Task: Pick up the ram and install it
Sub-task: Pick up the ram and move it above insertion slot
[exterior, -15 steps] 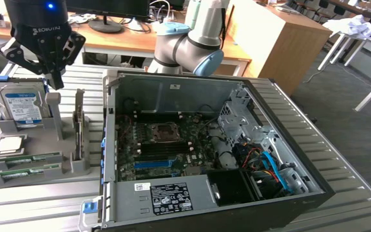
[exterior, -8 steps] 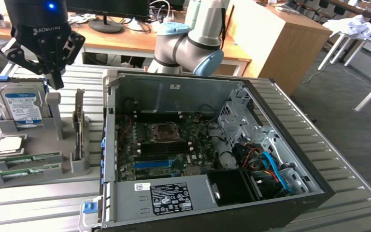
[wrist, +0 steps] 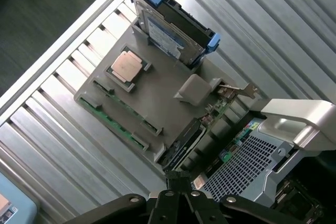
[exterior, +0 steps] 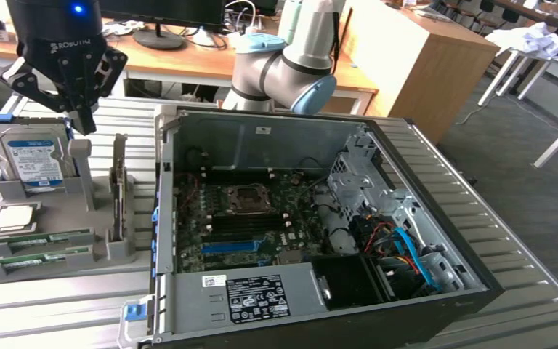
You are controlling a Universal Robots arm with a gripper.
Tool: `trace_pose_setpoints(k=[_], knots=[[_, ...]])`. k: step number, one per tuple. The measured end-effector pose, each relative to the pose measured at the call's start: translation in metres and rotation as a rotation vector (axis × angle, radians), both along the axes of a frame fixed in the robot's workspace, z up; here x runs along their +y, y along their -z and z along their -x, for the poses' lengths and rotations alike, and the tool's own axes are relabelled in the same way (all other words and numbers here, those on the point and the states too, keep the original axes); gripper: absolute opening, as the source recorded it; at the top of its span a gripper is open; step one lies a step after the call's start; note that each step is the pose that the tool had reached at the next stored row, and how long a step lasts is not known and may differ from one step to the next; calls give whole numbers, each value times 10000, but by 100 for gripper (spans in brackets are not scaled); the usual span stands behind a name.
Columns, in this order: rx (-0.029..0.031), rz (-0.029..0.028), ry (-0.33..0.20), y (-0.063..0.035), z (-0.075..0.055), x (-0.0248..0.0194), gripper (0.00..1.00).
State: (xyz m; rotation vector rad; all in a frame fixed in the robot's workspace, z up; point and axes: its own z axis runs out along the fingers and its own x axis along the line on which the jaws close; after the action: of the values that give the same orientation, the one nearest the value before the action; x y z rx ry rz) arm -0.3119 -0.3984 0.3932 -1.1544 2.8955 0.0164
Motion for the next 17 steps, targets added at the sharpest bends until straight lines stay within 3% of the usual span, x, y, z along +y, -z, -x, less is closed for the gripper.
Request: trace_pose_setpoints(k=[17], knots=[[0, 0, -537, 0, 0, 0, 10]])
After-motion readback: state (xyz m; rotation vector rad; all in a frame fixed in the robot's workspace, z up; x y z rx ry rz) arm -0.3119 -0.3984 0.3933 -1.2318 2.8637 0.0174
